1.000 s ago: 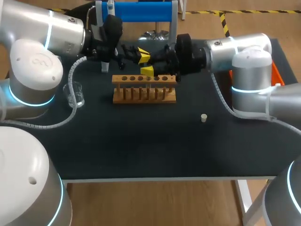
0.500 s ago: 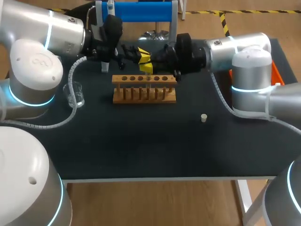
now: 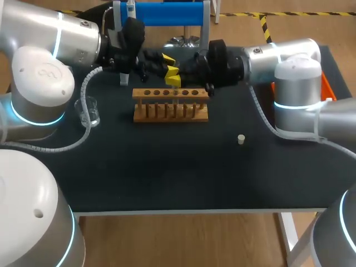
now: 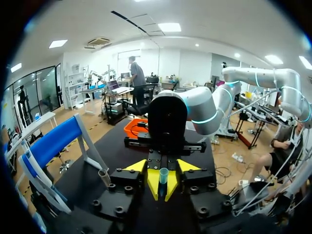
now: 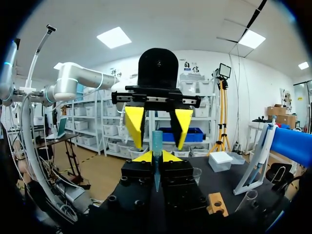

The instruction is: Invert the test tube, pick up the pipette, mount the tip to pipette, aspirate from beaker and dispense into the tube, eject the tip, return the pipette, and cap with the stopper.

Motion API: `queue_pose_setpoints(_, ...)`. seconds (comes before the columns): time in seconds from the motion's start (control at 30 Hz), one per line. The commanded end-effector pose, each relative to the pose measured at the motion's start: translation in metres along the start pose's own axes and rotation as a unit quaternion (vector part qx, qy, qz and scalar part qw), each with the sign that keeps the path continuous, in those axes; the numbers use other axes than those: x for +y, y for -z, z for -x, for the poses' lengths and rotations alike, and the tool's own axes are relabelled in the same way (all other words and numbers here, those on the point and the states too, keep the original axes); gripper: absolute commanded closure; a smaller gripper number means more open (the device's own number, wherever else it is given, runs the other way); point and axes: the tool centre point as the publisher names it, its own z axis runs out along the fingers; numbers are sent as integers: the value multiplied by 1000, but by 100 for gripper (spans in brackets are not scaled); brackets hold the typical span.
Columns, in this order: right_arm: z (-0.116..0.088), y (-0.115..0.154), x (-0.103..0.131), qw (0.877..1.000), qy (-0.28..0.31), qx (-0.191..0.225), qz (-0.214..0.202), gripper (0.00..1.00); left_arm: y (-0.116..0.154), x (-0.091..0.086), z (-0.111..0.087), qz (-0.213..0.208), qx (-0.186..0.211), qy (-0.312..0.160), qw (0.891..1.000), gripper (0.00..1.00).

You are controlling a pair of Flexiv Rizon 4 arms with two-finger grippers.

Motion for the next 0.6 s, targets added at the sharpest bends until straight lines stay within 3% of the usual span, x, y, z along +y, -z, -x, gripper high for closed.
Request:
queue_pose_setpoints(0.03, -7, 16, -4, 1000, -3, -3, -1, 100, 0, 0, 1, 1, 1, 0, 1000, 0)
queue_pose_setpoints(0.6, -45, 121, -32, 1000, -17, -26, 4, 100, 0, 0, 1, 1, 1, 0, 1000, 0)
